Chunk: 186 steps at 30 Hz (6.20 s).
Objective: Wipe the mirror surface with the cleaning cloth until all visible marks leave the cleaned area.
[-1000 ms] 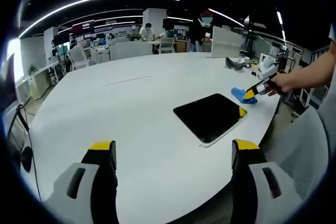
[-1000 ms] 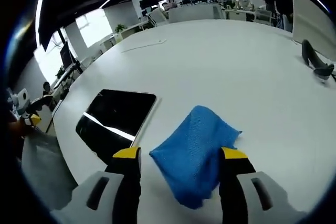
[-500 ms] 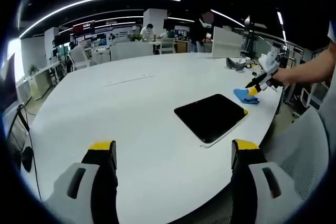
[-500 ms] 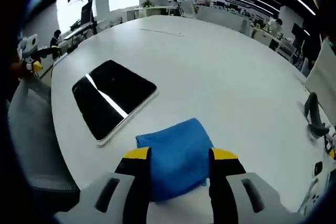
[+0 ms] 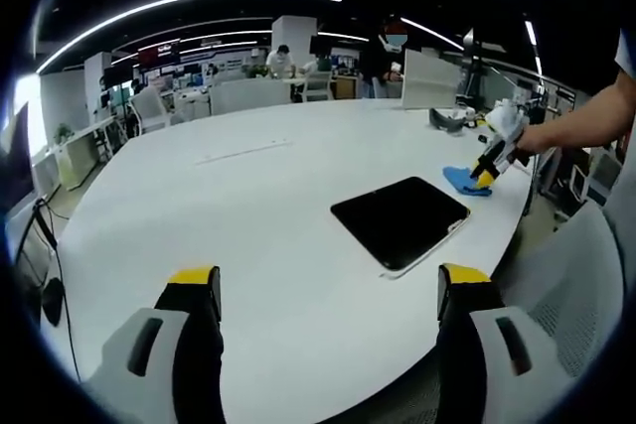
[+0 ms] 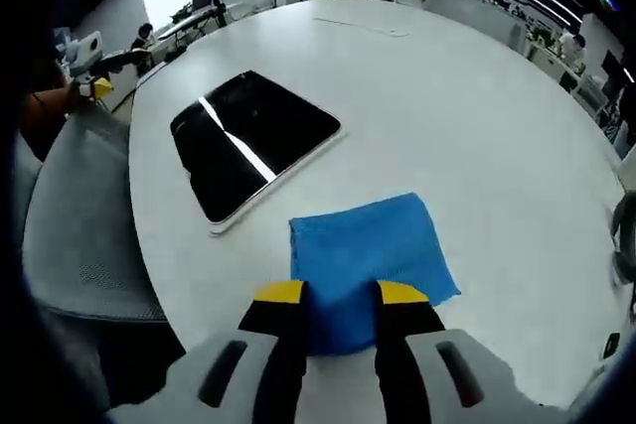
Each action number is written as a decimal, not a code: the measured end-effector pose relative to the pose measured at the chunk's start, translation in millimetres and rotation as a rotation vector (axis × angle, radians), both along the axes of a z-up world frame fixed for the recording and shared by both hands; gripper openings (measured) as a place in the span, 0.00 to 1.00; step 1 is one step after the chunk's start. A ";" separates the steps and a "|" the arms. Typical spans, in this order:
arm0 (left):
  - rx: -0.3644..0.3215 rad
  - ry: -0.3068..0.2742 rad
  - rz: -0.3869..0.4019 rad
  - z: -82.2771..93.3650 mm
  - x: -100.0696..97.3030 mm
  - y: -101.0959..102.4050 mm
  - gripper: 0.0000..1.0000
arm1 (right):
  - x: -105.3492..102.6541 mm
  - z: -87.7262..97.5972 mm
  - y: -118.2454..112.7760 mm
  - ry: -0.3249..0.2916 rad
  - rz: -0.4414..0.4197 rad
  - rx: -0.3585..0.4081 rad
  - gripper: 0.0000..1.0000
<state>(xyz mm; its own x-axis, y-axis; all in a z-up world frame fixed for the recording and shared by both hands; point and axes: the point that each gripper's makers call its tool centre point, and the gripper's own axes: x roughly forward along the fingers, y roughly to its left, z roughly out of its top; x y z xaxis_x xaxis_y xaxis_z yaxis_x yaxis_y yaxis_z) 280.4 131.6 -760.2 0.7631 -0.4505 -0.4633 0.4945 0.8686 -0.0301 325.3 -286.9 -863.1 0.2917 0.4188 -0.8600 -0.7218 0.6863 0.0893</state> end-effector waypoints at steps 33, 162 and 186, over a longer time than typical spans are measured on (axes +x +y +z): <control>0.009 0.004 -0.004 -2.1 1.6 -0.5 0.87 | 2.0 13.9 -12.2 -0.049 0.076 -0.085 0.14; -0.031 0.037 -0.088 -7.2 -5.9 -15.7 0.99 | 96.9 -3.0 225.1 0.089 -0.638 0.200 0.01; -0.044 0.043 -0.109 -8.2 -6.8 -20.0 0.99 | 100.6 -2.5 280.0 0.126 -0.580 0.233 0.01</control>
<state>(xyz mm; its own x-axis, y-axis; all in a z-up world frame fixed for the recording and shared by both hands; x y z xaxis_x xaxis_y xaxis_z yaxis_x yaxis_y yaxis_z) 273.6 111.7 -768.4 0.6884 -0.5503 -0.4726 0.5832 0.8073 -0.0906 425.9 -6.9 -865.6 0.4293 0.4034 -0.8080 -0.2132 0.9147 0.3434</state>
